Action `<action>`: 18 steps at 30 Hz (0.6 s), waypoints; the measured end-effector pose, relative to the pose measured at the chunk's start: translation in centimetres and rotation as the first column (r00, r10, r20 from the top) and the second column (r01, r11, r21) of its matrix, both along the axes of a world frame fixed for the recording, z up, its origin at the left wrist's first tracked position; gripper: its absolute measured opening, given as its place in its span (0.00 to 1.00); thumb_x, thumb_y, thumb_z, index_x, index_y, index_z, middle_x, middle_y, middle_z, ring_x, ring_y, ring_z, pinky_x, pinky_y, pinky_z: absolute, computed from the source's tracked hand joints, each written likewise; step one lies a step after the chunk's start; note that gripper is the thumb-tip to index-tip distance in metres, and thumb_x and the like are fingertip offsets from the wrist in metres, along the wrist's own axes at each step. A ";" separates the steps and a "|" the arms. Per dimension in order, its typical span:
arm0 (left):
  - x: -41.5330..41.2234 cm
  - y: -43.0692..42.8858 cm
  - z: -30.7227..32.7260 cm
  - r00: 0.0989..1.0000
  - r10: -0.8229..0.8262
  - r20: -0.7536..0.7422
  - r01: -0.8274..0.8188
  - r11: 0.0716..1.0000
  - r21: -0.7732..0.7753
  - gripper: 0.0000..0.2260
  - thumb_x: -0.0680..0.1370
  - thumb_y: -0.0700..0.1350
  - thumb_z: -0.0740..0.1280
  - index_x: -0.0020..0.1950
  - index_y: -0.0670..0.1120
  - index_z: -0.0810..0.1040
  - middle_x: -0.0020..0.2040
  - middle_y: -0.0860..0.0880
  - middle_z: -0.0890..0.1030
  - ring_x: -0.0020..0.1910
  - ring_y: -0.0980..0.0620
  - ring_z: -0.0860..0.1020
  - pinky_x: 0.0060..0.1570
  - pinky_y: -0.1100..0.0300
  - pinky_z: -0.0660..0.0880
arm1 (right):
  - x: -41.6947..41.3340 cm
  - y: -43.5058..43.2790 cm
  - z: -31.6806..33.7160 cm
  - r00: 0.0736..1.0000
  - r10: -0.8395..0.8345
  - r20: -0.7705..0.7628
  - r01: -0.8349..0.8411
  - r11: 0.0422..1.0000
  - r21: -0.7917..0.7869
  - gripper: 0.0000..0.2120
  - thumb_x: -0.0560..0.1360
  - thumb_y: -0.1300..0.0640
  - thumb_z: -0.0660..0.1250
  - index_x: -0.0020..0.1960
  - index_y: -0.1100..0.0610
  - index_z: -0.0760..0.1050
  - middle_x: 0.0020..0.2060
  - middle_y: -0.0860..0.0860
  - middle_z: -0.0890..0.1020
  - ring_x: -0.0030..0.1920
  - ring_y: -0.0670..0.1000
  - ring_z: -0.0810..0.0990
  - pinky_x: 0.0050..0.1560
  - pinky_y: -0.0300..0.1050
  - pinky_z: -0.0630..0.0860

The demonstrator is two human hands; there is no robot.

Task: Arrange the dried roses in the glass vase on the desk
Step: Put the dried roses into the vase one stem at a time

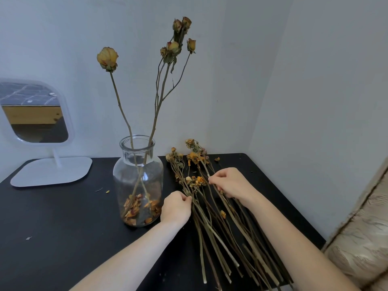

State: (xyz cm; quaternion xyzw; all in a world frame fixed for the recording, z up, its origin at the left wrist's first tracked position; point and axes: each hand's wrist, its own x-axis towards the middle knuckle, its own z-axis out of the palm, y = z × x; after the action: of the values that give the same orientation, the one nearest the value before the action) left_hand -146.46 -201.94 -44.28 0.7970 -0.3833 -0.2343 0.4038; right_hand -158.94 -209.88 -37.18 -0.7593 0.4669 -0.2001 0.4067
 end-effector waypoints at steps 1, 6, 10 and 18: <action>0.0 0.0 0.1 1.000 -0.017 0.004 0.017 1.000 0.008 0.13 0.79 0.47 0.62 0.34 0.48 0.72 0.32 0.51 0.74 0.33 0.53 0.74 0.37 0.59 0.70 | -0.1 0.0 0.0 1.000 -0.003 0.003 0.003 1.000 -0.001 0.08 0.74 0.55 0.65 0.44 0.57 0.81 0.25 0.47 0.73 0.19 0.41 0.65 0.21 0.32 0.63; 0.4 0.3 0.0 0.997 -0.074 -0.039 0.076 0.995 0.058 0.22 0.78 0.47 0.63 0.25 0.47 0.65 0.24 0.51 0.68 0.26 0.51 0.70 0.37 0.58 0.70 | -0.2 0.1 -0.1 1.000 -0.005 0.013 0.005 1.000 0.009 0.07 0.74 0.54 0.65 0.44 0.56 0.80 0.26 0.46 0.73 0.21 0.42 0.65 0.22 0.33 0.63; 0.6 0.5 -0.2 0.997 -0.075 -0.033 0.076 0.996 0.050 0.16 0.77 0.49 0.64 0.31 0.46 0.71 0.29 0.50 0.73 0.31 0.50 0.74 0.40 0.56 0.73 | -0.3 0.2 -0.1 1.000 -0.001 0.003 0.001 1.000 -0.005 0.07 0.74 0.54 0.65 0.43 0.55 0.80 0.26 0.46 0.73 0.19 0.40 0.66 0.23 0.31 0.63; 0.7 0.3 -0.1 0.999 0.023 0.040 -0.027 0.994 0.104 0.14 0.76 0.52 0.65 0.53 0.42 0.68 0.48 0.45 0.77 0.47 0.46 0.77 0.42 0.54 0.73 | -0.7 0.2 -0.1 1.000 -0.011 0.009 0.011 1.000 0.001 0.07 0.75 0.54 0.65 0.43 0.55 0.80 0.27 0.46 0.74 0.19 0.40 0.67 0.23 0.31 0.64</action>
State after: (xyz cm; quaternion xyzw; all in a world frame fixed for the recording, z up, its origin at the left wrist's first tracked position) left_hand -145.76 -201.60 -44.43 0.8262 -0.3681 -0.2333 0.3570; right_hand -159.68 -209.69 -37.30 -0.7558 0.4693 -0.2055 0.4078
